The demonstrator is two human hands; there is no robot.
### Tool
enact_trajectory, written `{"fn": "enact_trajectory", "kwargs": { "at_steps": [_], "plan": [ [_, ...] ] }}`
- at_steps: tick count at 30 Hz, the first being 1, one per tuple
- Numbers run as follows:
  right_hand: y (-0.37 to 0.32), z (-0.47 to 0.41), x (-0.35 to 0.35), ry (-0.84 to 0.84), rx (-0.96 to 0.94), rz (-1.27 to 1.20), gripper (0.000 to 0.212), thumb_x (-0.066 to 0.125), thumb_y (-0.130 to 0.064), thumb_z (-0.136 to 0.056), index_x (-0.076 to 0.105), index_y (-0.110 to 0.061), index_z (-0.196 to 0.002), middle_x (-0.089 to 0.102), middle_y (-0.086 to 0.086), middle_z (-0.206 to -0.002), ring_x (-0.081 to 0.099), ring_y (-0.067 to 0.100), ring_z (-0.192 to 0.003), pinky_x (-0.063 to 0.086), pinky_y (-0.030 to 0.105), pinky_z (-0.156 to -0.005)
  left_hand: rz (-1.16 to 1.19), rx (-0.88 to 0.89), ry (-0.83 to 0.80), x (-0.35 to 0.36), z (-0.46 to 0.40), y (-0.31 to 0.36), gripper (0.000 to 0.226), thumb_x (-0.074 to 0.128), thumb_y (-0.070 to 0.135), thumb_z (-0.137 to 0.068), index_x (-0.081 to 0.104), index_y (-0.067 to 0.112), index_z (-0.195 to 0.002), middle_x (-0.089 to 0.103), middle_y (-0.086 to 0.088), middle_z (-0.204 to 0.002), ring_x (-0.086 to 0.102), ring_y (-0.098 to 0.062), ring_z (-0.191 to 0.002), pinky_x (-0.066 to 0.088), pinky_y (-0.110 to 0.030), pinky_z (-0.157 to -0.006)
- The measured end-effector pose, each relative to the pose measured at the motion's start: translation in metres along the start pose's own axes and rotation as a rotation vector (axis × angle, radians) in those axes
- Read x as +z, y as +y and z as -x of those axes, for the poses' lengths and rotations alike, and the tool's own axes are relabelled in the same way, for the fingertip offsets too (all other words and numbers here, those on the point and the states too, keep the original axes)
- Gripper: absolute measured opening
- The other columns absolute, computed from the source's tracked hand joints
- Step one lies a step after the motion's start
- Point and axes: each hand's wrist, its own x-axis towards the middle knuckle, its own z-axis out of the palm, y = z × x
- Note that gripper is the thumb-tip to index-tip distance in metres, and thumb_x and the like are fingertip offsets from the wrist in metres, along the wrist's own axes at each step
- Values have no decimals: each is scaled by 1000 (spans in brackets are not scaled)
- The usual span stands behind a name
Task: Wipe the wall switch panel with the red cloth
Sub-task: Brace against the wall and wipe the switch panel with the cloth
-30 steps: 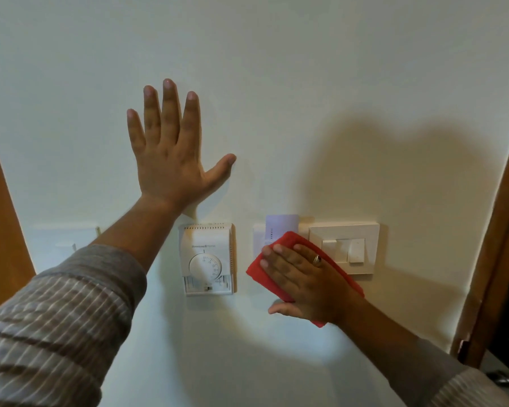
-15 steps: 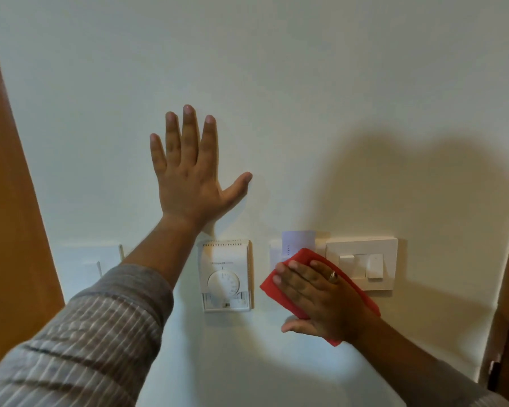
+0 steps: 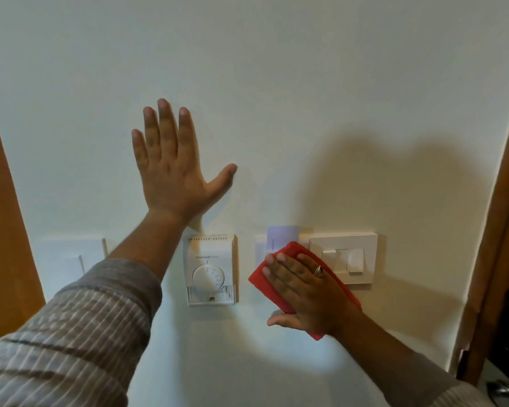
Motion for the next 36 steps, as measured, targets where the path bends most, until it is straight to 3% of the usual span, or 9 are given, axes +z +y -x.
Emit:
{"fn": "enact_trajectory", "kwargs": {
  "at_steps": [5, 11, 15, 19, 25, 31, 36],
  "plan": [
    [-24, -26, 9, 18, 179, 64, 100, 38, -81, -87, 26, -10, -155, 15, 8, -165, 19, 30, -151, 6, 49, -123, -5, -4, 11, 2, -1, 2, 111, 33, 86, -88, 5, 9, -163, 7, -25, -171, 6, -46, -158, 5, -61, -126],
    [-6, 5, 6, -28, -129, 79, 90, 42, -72, -90, 25, -10, -152, 26, 7, -158, 18, 26, -150, 11, 44, -122, 5, 7, 1, -1, 0, 0, 110, 33, 85, -88, 7, 9, -163, 7, -25, -171, 6, -46, -158, 5, -61, -126],
    [2, 10, 1, 42, 59, 28, 97, 50, -76, -85, 29, -7, -150, 30, 12, -156, 17, 30, -150, 9, 46, -124, -2, 2, 12, -1, -1, 2, 111, 32, 85, -88, 7, 8, -163, 7, -25, -171, 7, -46, -157, 5, -62, -126],
    [-20, -11, 9, 9, 211, 52, 112, 40, -86, -82, 17, -5, -155, 11, 16, -165, 16, 36, -150, 5, 52, -123, -12, 1, 18, 1, -1, 3, 111, 32, 85, -88, 8, 6, -163, 9, -27, -170, 8, -48, -157, 5, -63, -125],
    [-4, 4, 4, 27, 61, -11, 109, 47, -82, -82, 20, -6, -155, 8, 12, -166, 17, 33, -151, 8, 49, -123, -5, 11, 13, -2, 0, 2, 111, 34, 84, -89, 10, 5, -162, 9, -29, -169, 8, -49, -156, 6, -64, -125],
    [-24, -12, 2, -47, 256, 27, 114, 34, -88, -80, 17, -3, -155, 11, 16, -164, 11, 36, -151, 3, 51, -123, -16, 8, 13, 0, -1, 4, 112, 33, 85, -88, 9, 5, -162, 9, -28, -169, 8, -49, -156, 6, -64, -125],
    [-27, -16, 6, -5, 20, 28, 106, 36, -86, -82, 28, -7, -153, 19, 11, -163, 18, 30, -151, 9, 47, -124, -8, 12, 21, 0, 0, 2, 111, 34, 85, -88, 10, 5, -162, 10, -28, -169, 9, -49, -156, 6, -64, -125]
  ]
}}
